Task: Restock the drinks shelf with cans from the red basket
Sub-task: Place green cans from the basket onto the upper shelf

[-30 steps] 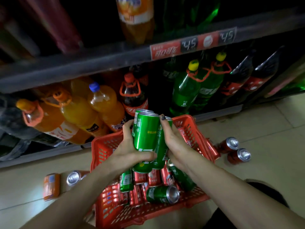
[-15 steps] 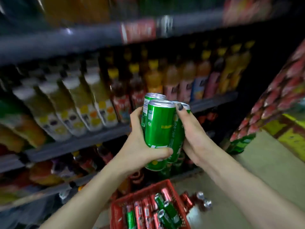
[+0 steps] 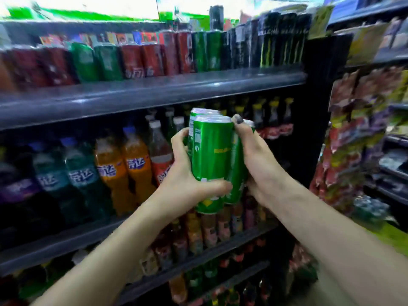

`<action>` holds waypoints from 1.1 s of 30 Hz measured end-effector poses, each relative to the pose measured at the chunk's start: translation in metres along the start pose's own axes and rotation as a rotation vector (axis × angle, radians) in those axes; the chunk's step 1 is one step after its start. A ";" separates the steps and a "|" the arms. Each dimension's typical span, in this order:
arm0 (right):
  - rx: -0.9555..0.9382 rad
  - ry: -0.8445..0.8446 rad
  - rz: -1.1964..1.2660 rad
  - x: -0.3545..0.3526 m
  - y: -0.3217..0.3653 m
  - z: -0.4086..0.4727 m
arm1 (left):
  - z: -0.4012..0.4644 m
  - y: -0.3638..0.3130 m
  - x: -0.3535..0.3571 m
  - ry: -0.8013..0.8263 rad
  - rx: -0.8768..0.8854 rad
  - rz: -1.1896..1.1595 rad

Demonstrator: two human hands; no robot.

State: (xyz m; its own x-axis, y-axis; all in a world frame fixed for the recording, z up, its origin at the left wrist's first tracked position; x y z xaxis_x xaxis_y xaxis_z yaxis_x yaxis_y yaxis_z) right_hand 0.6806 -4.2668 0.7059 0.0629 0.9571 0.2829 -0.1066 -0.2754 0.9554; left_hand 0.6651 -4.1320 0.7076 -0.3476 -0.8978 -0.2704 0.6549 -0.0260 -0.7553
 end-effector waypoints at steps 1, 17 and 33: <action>-0.020 0.018 -0.012 -0.001 0.014 0.006 | 0.010 -0.008 0.001 -0.018 0.024 0.014; -0.275 0.242 -0.157 0.017 0.218 0.154 | 0.220 -0.069 -0.041 -0.275 0.132 0.242; -0.258 0.074 -0.198 0.027 0.216 0.264 | 0.300 0.006 -0.076 -0.103 -0.073 0.226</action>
State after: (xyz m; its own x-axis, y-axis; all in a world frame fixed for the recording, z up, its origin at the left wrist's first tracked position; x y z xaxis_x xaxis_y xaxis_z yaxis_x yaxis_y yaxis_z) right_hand 0.9214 -4.3245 0.9422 0.0362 0.9963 0.0776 -0.3483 -0.0602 0.9354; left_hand 0.8970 -4.1962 0.9029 -0.1251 -0.9174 -0.3777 0.6571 0.2087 -0.7244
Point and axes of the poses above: each hand's wrist, its own z-axis towards the middle knuckle, its own x-axis out of the palm, y = z × x, the point moved 10 cm from there along z, towards the middle knuckle, and after that the axes turned 13 degrees about x, right-handed, at the moved point
